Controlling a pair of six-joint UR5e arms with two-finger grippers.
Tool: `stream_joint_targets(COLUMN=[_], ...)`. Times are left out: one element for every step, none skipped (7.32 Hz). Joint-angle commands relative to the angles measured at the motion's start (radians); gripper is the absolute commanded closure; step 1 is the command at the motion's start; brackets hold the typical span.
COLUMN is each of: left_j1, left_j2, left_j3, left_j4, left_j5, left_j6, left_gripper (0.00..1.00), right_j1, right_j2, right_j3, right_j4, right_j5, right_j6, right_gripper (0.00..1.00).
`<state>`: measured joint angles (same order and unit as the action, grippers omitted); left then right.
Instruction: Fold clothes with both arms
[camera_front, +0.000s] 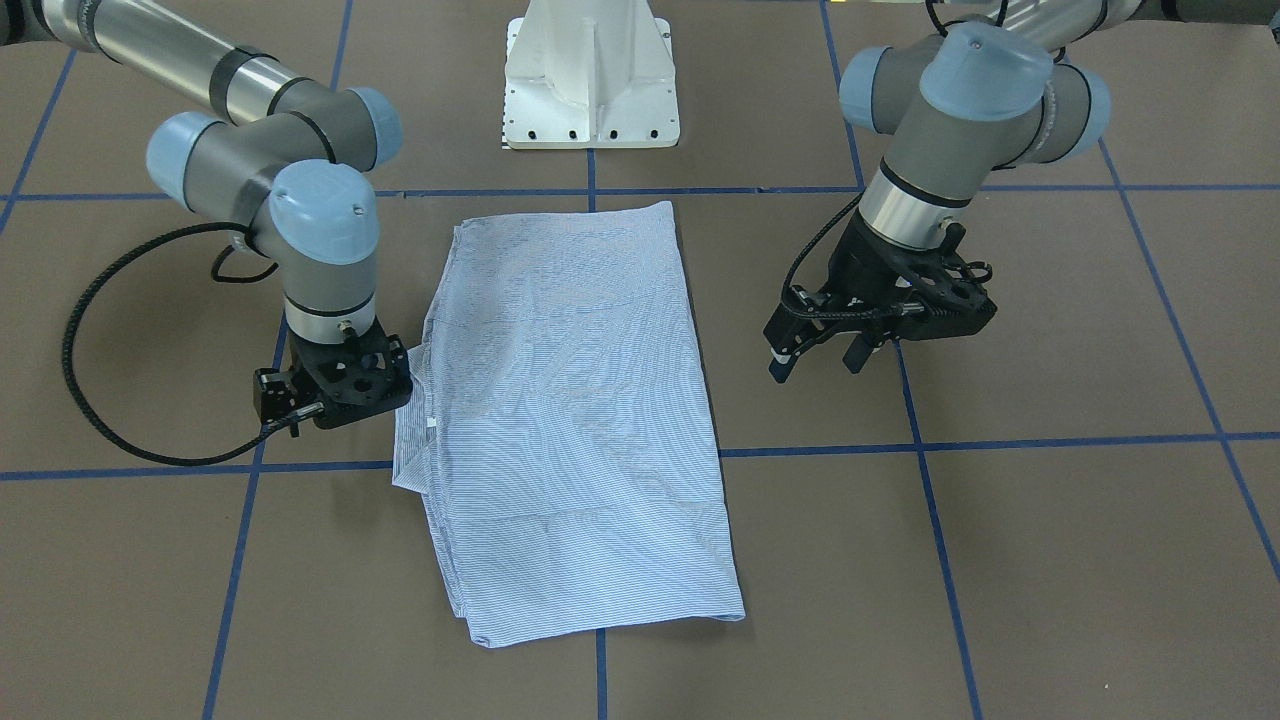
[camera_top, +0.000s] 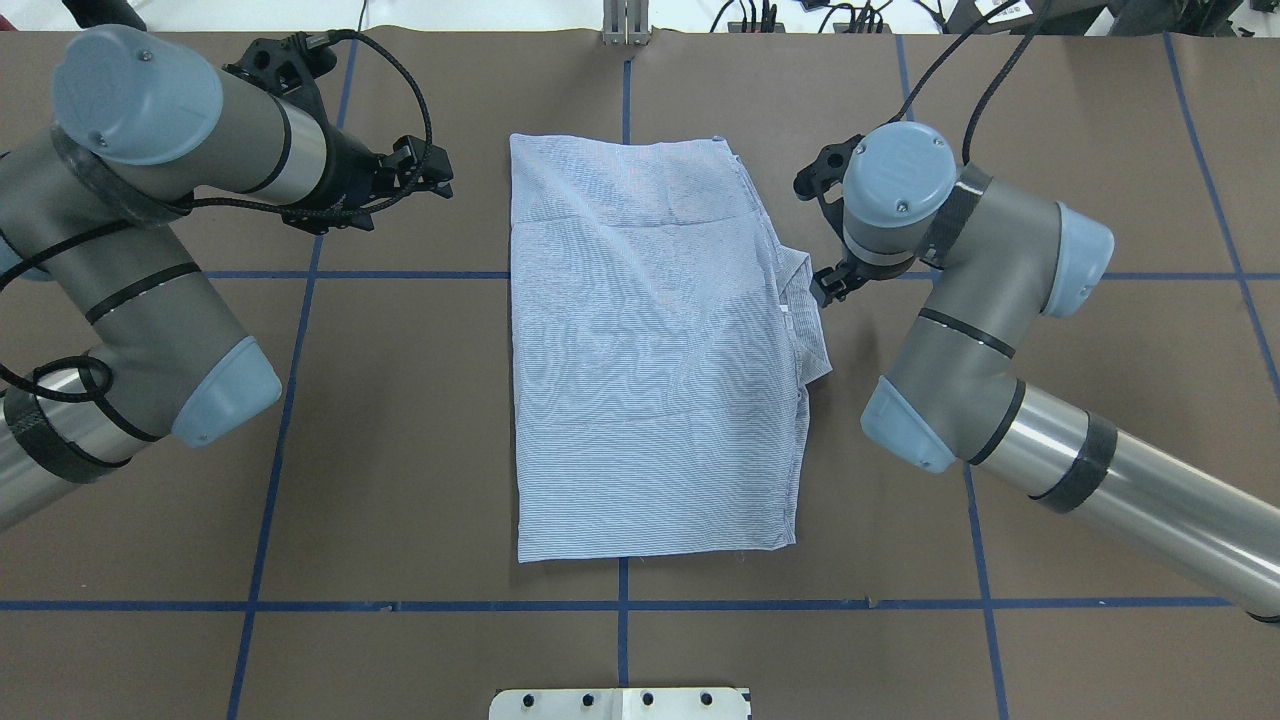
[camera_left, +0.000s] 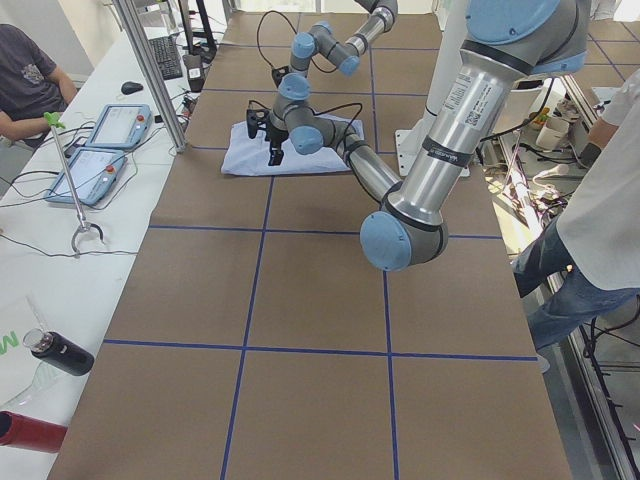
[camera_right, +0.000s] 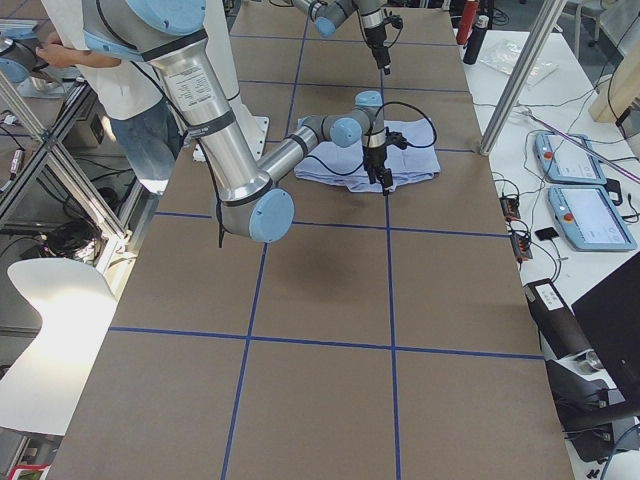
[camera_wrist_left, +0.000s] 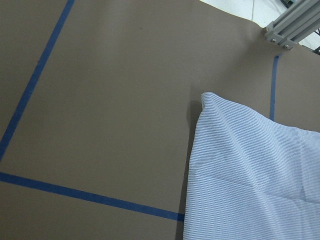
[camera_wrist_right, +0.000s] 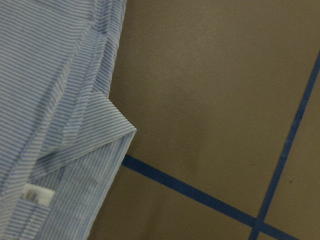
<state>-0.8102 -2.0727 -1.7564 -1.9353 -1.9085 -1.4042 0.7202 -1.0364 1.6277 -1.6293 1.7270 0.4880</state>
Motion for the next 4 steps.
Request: stream_joint_targets(left_j1=[0.002, 0.022, 0.093, 0.156], left_j2=[-0.004, 0.006, 0.002, 0.005], left_j3=[-0.005, -0.006, -0.02, -0.032], left_j4=[0.002, -0.011, -0.008, -0.014], left_j5=[-0.004, -0.006, -0.004, -0.003], left_j6=[-0.004, 0.001, -0.015, -0.057], left_gripper=[0.0, 0.0, 0.0, 0.0], right_j1=[0.021, 0.022, 0.022, 0.021], right_j2=[-0.005, -0.019, -0.033, -0.06], right_j3=[0.053, 0.088, 0.151, 0.206], right_j4=[0.005, 0.014, 0.022, 0.022], right_j5=[0.054, 0.148, 0.243, 0.282], right_j6=[-0.003, 0.053, 0.105, 0.195], right_gripper=[0.0, 0.0, 0.0, 0.0])
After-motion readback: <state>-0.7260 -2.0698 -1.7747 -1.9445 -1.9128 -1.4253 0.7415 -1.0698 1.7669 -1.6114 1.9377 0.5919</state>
